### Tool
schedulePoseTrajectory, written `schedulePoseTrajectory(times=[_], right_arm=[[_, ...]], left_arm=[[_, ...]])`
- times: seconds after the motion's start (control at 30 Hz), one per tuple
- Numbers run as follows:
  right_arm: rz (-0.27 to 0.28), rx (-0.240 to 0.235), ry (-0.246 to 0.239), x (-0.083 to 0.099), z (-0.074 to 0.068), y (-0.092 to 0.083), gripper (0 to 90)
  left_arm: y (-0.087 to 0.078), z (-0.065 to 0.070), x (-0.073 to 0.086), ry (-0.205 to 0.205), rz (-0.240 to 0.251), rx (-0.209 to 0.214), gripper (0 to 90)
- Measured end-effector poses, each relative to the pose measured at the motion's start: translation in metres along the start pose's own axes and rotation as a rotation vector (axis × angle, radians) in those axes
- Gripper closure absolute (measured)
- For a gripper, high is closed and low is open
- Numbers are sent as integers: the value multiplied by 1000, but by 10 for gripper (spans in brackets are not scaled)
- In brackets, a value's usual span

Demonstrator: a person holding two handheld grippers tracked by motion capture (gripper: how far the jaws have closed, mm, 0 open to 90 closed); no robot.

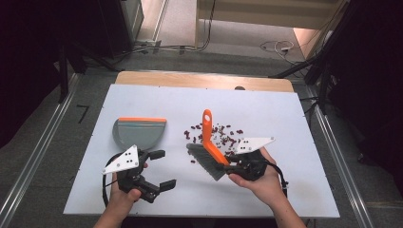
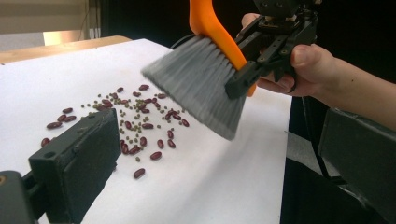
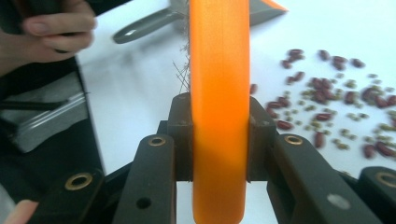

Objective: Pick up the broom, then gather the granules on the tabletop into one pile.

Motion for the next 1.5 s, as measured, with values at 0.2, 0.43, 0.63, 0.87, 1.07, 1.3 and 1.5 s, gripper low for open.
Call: schedulePoseTrajectory(times=[0.2, 0.43, 0.63, 0.87, 1.07, 1.3, 1.5], right_arm=[[1, 114, 25, 2, 11, -6, 684], [5, 288, 17, -8, 37, -23, 684], [-73, 409, 17, -24, 74, -23, 684], [-227, 538, -20, -35, 108, -11, 683], [-364, 640, -26, -36, 125, 6, 683], [-489, 720, -71, -29, 135, 30, 683], [-552, 726, -97, -26, 127, 53, 684]], left_arm=[[-3, -6, 8, 1, -18, -55, 2], [-6, -9, 13, -8, -27, -72, 2], [-5, -13, 15, -9, -46, -82, 3], [-6, -13, 15, -4, -40, -81, 5], [-5, -12, 15, -5, -57, -71, 8], [-4, -12, 16, -7, -60, -64, 8], [-3, -13, 17, -3, -60, -61, 8]])
Point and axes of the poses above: each handheld gripper's, and its own axes: y roughly forward along the jaws, x roughly out of its underside, z roughly to its right, the point moved 1 cm from there along y, roughly forward along the jaws
